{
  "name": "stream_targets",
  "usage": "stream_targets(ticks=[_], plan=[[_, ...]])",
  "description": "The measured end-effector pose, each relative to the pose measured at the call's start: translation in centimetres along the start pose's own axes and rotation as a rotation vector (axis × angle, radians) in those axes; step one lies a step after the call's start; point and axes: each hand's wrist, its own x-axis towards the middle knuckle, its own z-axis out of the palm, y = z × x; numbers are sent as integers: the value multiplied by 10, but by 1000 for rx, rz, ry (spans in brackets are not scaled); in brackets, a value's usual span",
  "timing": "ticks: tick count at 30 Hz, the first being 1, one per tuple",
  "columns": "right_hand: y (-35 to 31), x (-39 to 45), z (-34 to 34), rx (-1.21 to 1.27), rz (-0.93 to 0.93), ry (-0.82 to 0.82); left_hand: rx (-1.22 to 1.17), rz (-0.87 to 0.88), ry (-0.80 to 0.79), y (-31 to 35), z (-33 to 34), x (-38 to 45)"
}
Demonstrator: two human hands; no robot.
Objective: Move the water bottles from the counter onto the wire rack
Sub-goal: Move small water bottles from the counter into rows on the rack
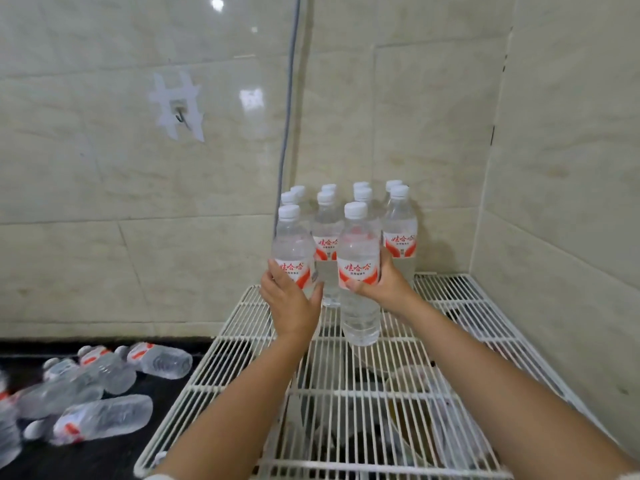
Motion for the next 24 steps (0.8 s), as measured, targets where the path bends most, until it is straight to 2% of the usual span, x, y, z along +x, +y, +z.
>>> stream_targets(ticks=[2, 7, 12, 17, 21, 24], plan=[[-3, 0, 0, -44, -14, -28, -51, 31, -48, -5, -4, 6], [-3, -3, 1, -87, -17, 57, -208, 60, -166, -8, -23, 24], [-2, 1, 7, -111, -7, 134, -236, 60, -100, -6, -27, 23], [-3, 20, 25, -152, -43, 141, -283, 16, -28, -5, -20, 37], [-4, 31, 37, -141, -44, 129, -298, -3, -36, -9, -17, 45], [-4, 35, 42, -131, -50, 132, -294, 42, -110, -16, -18, 50]])
